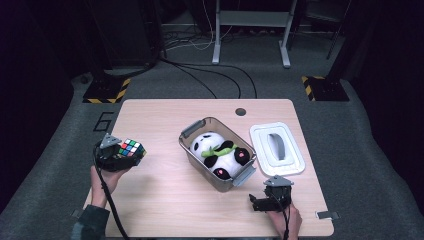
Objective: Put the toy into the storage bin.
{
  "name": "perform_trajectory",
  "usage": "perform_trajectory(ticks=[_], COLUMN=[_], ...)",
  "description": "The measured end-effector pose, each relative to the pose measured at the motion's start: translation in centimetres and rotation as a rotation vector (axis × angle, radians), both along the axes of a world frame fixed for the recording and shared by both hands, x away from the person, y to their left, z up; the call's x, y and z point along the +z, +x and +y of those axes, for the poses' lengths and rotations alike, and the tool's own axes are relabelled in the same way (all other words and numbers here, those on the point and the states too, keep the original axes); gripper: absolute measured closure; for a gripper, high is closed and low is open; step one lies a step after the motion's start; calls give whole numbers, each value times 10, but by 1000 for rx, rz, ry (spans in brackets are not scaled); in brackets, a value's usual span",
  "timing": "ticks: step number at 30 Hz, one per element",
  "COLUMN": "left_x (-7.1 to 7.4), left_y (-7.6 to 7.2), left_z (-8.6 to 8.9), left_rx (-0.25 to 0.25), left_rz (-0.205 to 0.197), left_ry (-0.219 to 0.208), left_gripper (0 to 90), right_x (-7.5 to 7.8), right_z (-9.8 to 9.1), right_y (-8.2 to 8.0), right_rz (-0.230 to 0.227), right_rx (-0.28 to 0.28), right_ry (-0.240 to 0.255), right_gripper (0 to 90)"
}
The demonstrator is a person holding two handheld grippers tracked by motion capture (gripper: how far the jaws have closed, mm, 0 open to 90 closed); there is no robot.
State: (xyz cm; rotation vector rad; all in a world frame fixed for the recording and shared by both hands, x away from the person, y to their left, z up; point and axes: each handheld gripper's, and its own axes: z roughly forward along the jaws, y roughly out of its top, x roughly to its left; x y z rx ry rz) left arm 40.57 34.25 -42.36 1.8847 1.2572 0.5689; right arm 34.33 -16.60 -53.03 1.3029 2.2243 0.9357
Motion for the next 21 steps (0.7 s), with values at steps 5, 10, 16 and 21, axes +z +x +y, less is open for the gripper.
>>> perform_trajectory(ticks=[5,10,16,21], left_x=[10,20,31,40], left_y=[2,3,7,11], left_z=[-9,-20,-37,-51], left_rx=[-24,-56,-96,-131], left_rz=[-6,-20,-28,-38], left_ry=[-3,-9,-5,-8], left_gripper=[337,337,337,337], right_x=[0,0,0,0], right_z=[0,0,0,0], right_y=[0,0,0,0], right_rz=[0,0,0,0], right_rx=[0,-1,0,0], right_ry=[0,0,0,0], right_gripper=[2,1,2,2])
